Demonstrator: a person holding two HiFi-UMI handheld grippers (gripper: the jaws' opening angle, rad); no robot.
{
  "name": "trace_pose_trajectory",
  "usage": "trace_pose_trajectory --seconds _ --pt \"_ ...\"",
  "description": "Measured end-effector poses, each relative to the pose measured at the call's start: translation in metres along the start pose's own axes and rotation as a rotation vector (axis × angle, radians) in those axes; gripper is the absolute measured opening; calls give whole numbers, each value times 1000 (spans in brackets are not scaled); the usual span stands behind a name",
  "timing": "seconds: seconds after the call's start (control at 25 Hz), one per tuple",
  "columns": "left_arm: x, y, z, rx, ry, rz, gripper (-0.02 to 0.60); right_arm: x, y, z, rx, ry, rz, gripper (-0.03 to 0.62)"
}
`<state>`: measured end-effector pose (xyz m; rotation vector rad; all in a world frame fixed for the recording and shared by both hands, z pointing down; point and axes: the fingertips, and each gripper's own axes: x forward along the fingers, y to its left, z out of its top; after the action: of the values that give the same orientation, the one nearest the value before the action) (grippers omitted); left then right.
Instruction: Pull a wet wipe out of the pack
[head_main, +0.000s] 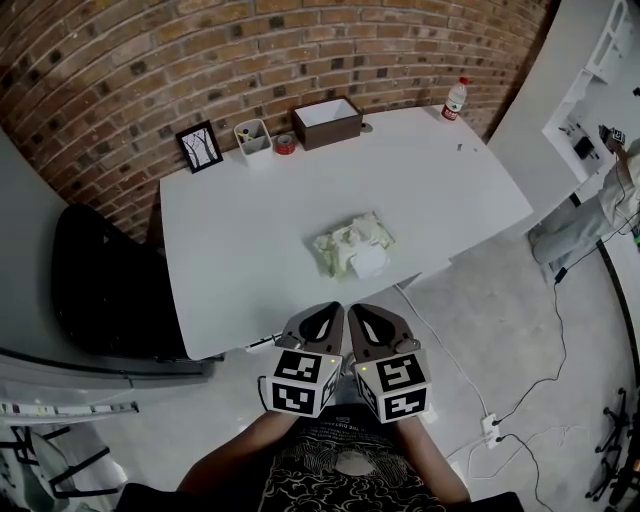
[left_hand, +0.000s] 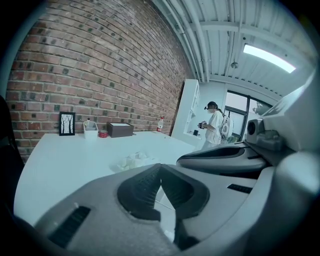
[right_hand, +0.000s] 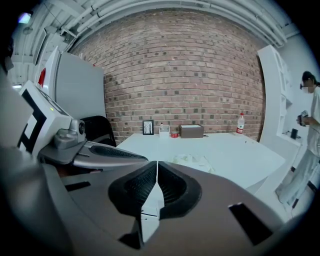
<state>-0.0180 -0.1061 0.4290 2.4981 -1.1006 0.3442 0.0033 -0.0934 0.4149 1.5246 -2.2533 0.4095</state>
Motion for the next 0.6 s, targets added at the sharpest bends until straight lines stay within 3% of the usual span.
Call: trace_pose_trajectory --seconds 0.6 --pt "46 23 13 18 17 23 12 46 -45 9 6 -13 -12 20"
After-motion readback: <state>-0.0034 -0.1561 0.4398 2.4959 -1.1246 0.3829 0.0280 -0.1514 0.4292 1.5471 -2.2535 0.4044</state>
